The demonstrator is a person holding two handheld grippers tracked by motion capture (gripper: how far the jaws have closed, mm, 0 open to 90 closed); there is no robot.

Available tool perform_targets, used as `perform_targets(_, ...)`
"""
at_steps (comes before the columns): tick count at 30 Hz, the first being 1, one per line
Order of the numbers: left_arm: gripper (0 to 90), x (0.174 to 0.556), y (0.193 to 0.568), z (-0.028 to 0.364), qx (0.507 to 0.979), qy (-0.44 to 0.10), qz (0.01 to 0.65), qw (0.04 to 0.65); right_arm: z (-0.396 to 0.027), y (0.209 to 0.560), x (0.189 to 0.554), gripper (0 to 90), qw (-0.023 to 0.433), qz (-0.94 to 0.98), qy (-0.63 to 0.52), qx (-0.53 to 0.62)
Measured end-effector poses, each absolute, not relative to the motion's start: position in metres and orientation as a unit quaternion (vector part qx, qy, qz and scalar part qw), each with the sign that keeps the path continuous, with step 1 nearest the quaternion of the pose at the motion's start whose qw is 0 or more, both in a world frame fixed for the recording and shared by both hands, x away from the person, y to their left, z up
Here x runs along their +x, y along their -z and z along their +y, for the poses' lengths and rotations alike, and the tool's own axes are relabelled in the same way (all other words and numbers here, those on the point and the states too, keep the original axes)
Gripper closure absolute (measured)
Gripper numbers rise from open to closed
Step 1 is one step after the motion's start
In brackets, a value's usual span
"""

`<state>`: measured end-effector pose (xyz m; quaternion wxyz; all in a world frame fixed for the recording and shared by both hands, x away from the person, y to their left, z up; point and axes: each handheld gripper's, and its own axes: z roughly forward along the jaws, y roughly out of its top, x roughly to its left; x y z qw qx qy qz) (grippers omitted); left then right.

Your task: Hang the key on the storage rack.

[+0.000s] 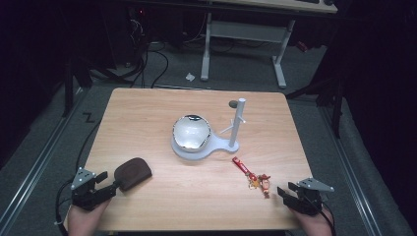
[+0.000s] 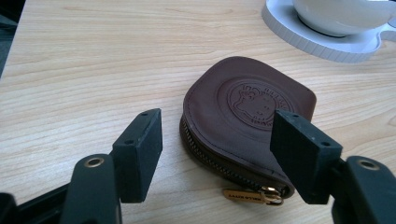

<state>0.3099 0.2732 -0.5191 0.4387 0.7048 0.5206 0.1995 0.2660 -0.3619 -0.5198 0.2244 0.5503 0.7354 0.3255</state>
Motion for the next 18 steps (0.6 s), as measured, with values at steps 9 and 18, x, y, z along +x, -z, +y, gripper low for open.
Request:
perform_targets(9, 34.6, 0.3125, 0.5217, 0.2750, 0.703, -0.196, 0.525, 0.438, -0.3612, 0.5226, 0.2661, 48.6, 0.224, 0.738, -0.320, 0.551)
perform_targets(18, 34.4, 0.3115, 0.5208, 0.2767, 0.700, -0.198, 0.528, 0.439, -0.3600, 0.5252, 0.2681, 48.7, 0.221, 0.740, -0.316, 0.552)
